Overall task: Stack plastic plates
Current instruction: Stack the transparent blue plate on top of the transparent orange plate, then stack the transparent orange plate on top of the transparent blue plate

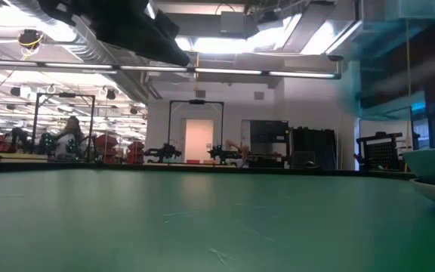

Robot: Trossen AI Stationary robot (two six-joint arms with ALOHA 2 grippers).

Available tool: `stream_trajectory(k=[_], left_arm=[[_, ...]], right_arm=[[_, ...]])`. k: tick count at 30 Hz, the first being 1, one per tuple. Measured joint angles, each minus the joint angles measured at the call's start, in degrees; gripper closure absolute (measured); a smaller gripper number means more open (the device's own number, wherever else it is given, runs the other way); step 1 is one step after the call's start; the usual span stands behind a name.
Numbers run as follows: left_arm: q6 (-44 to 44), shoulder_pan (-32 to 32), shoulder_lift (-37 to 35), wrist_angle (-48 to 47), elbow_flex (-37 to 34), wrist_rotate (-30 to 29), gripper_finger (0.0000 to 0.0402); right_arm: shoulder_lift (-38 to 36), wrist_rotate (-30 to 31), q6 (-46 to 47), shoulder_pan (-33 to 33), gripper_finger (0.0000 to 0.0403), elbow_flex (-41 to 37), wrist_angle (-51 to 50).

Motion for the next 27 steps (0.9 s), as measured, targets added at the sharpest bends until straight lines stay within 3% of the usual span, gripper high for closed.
stream_trajectory(k=[4, 10, 14, 17, 20, 24, 27], left_arm=[[-0.1, 0.0, 0.0, 0.0, 0.0, -1.4, 0.0286], [-0.1, 0.0, 0.0, 0.0, 0.0, -1.5, 0.0286], [-0.1, 0.0, 0.0, 0.0, 0.0, -1.5, 0.0285], [0.1, 0.0, 0.0, 0.0, 0.0, -1.5, 0.0285], [0.1, 0.0, 0.0, 0.0, 0.0, -1.5, 0.0285], [0.1, 0.0, 0.0, 0.0, 0.0, -1.5, 0.0285], [0.1, 0.0, 0.0, 0.0, 0.0, -1.5, 0.0285]], right_arm=[[-0.2, -5.0, 12.1, 5.0, 0.0402, -1.8, -1.4], [-0.1, -3.6, 25.4, 9.9, 0.0400, -10.0, 3.9], [0.0, -3.1, 27.5, 9.7, 0.0387, -16.6, 12.6], [0.0, -3.8, 27.3, 8.3, 0.0356, -20.5, 19.1], [0.0, -8.2, 27.3, 6.8, 0.0311, -22.3, 21.7], [-0.2, -15.1, 26.7, 3.9, 0.0252, -20.6, 21.8], [-0.7, -13.8, 19.5, 2.0, 0.0219, -17.5, 22.0]])
